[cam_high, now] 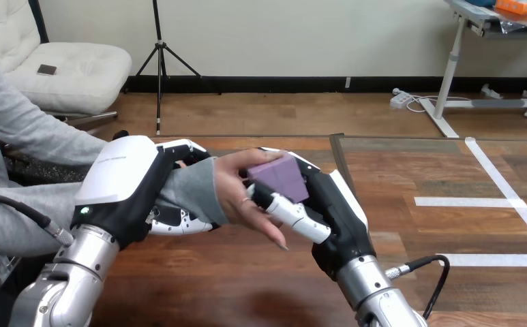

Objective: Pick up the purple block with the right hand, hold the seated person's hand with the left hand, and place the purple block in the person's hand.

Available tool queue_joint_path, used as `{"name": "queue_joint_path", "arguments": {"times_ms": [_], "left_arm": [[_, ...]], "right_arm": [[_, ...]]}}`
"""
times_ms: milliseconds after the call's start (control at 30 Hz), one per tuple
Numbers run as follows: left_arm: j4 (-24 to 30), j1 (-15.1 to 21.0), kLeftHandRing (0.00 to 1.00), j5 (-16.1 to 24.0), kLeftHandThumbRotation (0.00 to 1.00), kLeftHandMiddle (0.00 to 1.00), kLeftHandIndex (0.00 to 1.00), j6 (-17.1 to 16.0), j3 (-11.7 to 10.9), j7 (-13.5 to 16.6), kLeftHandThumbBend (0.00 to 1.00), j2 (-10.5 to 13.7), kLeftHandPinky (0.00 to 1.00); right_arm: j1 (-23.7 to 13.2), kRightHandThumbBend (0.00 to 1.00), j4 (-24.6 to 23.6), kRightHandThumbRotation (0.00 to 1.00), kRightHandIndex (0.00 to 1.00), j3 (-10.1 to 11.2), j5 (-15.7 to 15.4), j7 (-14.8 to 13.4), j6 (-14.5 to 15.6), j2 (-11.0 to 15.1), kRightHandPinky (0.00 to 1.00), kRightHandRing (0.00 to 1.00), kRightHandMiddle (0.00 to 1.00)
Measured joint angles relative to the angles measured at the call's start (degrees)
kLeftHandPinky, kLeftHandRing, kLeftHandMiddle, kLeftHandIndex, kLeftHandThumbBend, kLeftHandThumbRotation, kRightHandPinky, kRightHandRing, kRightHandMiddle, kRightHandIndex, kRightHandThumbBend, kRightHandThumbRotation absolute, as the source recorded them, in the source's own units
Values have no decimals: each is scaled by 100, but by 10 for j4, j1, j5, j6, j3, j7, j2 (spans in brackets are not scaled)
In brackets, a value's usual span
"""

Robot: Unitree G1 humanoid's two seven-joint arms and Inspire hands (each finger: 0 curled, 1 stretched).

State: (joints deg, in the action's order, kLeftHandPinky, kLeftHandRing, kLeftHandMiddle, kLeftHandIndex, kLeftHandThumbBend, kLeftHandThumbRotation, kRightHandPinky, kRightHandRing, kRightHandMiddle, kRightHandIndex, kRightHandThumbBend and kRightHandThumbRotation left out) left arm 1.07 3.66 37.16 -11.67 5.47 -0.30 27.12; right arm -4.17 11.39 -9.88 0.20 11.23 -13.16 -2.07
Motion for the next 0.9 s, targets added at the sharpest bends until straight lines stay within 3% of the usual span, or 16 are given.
{"name": "queue_joint_path", "arguments": {"times_ms": [267, 900], "left_arm": [[22, -15, 68, -7, 33, 72, 71, 1, -1, -5, 72, 0, 56], [68, -55, 69, -34, 35, 73, 71, 1, -11, -14, 75, -1, 55]], "right_arm": [[0, 98, 0, 79, 76, 7, 10, 9, 3, 1, 64, 72, 73], [7, 94, 0, 90, 77, 21, 44, 38, 7, 13, 63, 72, 75]]}}
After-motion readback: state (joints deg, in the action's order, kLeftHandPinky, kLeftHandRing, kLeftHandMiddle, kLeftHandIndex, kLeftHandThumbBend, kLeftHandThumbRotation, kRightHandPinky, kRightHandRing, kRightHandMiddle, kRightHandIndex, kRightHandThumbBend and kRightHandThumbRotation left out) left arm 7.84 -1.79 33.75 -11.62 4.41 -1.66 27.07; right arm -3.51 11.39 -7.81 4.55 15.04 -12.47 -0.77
